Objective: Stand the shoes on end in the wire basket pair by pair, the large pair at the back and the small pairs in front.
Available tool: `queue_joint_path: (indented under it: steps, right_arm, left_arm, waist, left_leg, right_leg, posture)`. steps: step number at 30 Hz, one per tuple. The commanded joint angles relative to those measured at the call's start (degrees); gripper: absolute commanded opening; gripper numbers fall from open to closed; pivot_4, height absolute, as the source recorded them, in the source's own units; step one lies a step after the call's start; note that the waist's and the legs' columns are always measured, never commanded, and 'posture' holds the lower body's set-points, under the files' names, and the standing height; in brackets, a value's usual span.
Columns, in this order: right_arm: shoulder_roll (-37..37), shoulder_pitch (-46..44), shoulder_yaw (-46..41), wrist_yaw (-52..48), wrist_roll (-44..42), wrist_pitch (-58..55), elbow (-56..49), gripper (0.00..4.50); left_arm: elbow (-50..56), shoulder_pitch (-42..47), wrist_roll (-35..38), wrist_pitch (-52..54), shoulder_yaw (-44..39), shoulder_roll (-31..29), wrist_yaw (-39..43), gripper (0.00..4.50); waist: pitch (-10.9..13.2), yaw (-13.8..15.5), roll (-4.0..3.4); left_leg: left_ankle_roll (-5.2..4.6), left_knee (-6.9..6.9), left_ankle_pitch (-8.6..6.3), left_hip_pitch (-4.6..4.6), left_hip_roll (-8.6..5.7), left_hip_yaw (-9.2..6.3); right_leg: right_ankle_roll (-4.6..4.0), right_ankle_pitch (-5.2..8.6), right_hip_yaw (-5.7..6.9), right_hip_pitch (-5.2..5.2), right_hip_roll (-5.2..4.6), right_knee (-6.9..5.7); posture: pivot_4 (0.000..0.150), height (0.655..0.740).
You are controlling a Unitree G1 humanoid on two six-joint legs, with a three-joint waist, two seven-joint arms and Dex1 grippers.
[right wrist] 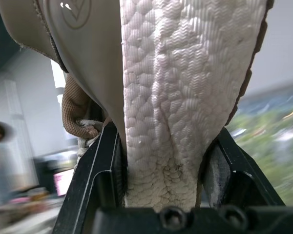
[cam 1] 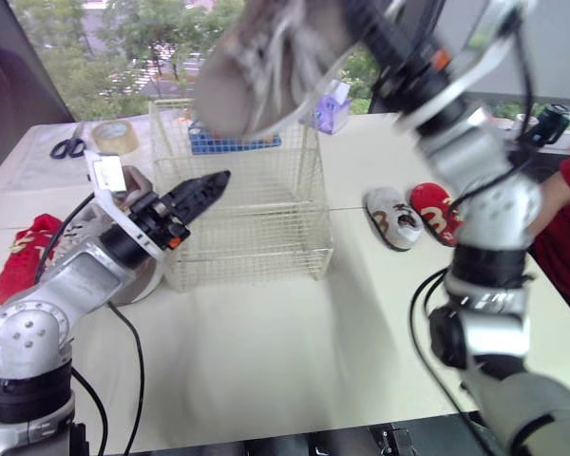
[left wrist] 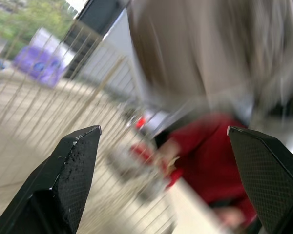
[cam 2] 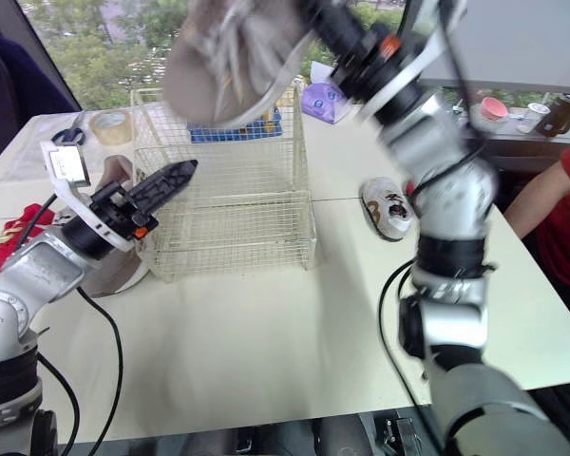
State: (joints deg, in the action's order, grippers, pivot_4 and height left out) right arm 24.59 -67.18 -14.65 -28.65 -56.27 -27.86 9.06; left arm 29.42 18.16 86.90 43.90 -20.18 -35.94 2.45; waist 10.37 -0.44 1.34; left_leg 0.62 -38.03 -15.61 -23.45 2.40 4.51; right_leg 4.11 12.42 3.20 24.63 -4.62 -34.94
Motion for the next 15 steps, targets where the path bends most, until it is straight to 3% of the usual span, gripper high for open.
queue_joint_path:
  steps: [1, 3, 7, 15]
  right_arm:
    - [3.0, -9.0, -0.8, -12.2, 4.5, 5.8, 11.7, 1.65]
    - [5.1, -13.1, 3.4, -21.5, 12.0, 11.6, 19.7, 1.65]
    - [6.1, -18.3, 9.8, -36.7, 22.5, 20.9, 32.4, 1.65]
    - [1.3, -22.8, 15.0, -48.9, 35.6, 35.0, 50.2, 1.65]
  left_arm:
    - [6.4, -1.6, -5.1, -1.3, -1.9, -3.8, -0.6, 4.41]
    - [8.5, -3.8, -8.3, -1.4, -2.7, -6.0, -0.3, 4.41]
    - [9.9, -7.2, -7.4, -2.8, -6.7, -7.7, -0.6, 4.41]
    - [11.0, -10.7, -5.4, -4.0, -9.3, -9.1, -0.2, 4.41]
  waist:
    - [0.0, -0.3, 0.00]
    - [0.0, -0.6, -0.06]
    - [0.1, -0.8, -0.13]
    - [0.1, -0.4, -0.15]
  left_leg:
    - [0.00, 0.02, -0.01, 0.01, 0.02, 0.01]
    - [-0.01, 0.09, -0.02, 0.02, 0.04, 0.04]
    - [-0.03, 0.18, -0.03, 0.06, 0.10, 0.14]
    - [0.00, 0.18, -0.02, 0.00, 0.18, 0.15]
  right_leg:
    - [0.00, 0.00, 0.00, 0.01, 0.03, 0.02]
    - [0.00, 0.00, 0.00, 0.03, 0.05, 0.01]
    - [0.00, 0.00, -0.06, 0.17, 0.07, 0.00]
    - [-0.01, 0.00, -0.06, 0.21, -0.02, -0.02]
  posture:
    - [0.150, 0.7400]
    - [0.150, 0.7400]
    - [0.150, 0.7400]
    - [0.150, 0.7400]
